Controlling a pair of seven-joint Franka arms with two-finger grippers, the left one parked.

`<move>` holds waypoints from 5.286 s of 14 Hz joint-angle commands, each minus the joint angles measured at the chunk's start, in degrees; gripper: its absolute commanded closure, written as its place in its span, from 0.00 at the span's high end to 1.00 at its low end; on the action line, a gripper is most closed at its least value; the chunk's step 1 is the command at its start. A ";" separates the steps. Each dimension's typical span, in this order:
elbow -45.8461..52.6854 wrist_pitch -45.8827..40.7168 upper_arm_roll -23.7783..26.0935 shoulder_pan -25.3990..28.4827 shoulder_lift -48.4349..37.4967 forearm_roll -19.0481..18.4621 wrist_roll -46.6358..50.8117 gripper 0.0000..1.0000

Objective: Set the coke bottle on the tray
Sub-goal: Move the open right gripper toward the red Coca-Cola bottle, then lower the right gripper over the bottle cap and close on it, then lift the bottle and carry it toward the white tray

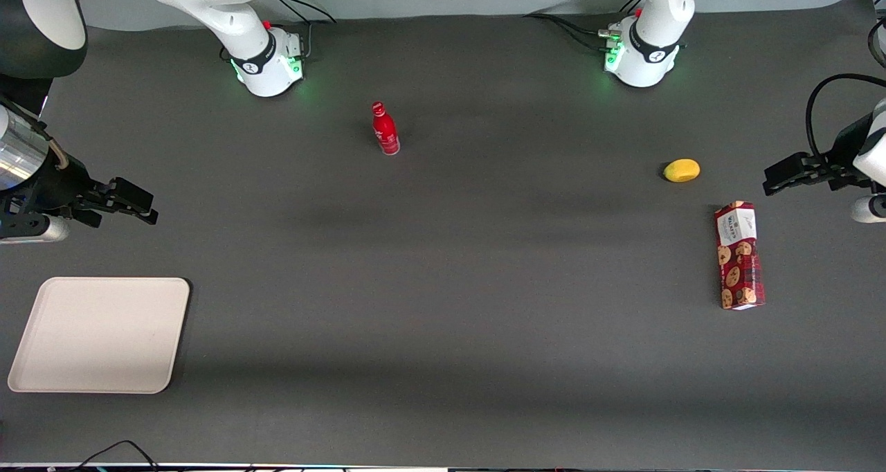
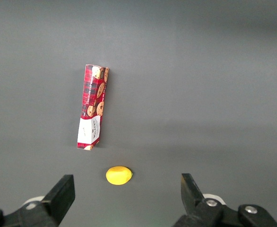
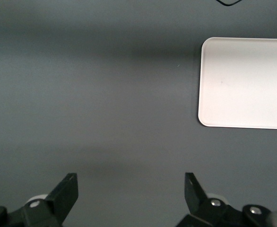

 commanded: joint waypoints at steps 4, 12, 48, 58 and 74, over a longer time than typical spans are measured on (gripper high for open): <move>0.57 -1.06 0.69 -0.09 -0.17 -0.76 1.42 1.00; -11.53 -1.09 16.84 0.61 -6.39 -0.15 16.68 1.00; -54.01 34.71 52.46 0.88 -17.04 13.13 38.94 0.00; -38.03 13.46 32.90 0.88 -21.52 12.95 23.34 0.00; -20.29 5.09 -19.14 0.35 -11.44 -5.07 -54.60 0.00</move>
